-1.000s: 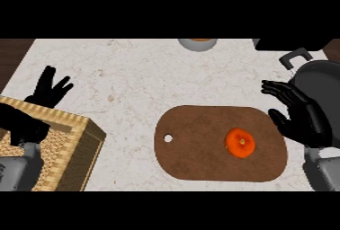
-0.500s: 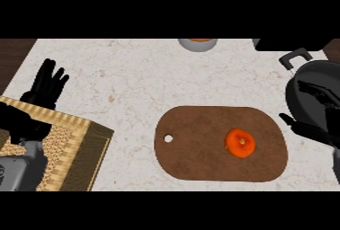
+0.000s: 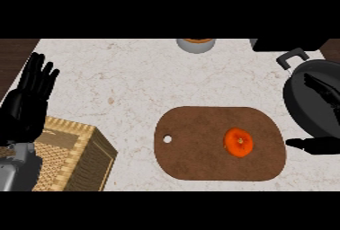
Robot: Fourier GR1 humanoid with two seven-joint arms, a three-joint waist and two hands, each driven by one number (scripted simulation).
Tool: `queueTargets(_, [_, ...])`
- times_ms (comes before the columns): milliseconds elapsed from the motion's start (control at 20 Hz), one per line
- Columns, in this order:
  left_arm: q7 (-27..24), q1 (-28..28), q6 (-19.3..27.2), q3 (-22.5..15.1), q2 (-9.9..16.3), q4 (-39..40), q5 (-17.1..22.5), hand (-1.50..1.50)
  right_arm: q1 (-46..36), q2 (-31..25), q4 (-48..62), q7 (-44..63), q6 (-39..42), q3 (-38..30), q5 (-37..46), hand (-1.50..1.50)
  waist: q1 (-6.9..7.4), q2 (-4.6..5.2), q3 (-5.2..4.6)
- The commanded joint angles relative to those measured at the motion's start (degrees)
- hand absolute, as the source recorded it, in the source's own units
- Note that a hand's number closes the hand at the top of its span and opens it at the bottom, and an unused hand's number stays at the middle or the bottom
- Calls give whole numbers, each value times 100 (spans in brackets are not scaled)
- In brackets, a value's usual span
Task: Pick the squash from the cutting board and place it in the pot
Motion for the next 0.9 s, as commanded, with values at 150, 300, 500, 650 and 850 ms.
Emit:
queueTargets(150, [223, 179, 165, -257, -32, 150, -230, 0, -432, -1023, -747, 1812, 1031, 813, 576, -150, 66, 62, -68])
queueTargets(300, [67, 259, 52, -212, -19, 328, -138, 0, -545, -1057, -1326, 2576, 1334, 1281, 762, -150, 35, 64, -71])
queueTargets(500, [141, 59, 276, -352, -134, 295, -278, 0, -819, -940, -1735, 3673, 1667, 1753, 930, -150, 29, 71, -60])
queueTargets(650, [423, 61, 283, -323, -74, 31, -158, 0, -834, -476, -1934, 4278, 1647, 2049, 1018, -150, 38, 62, -51])
queueTargets(850, [340, 229, 291, -474, -18, -37, -293, 0, -886, -152, -2254, 4921, 1742, 2133, 1011, -150, 28, 56, -50])
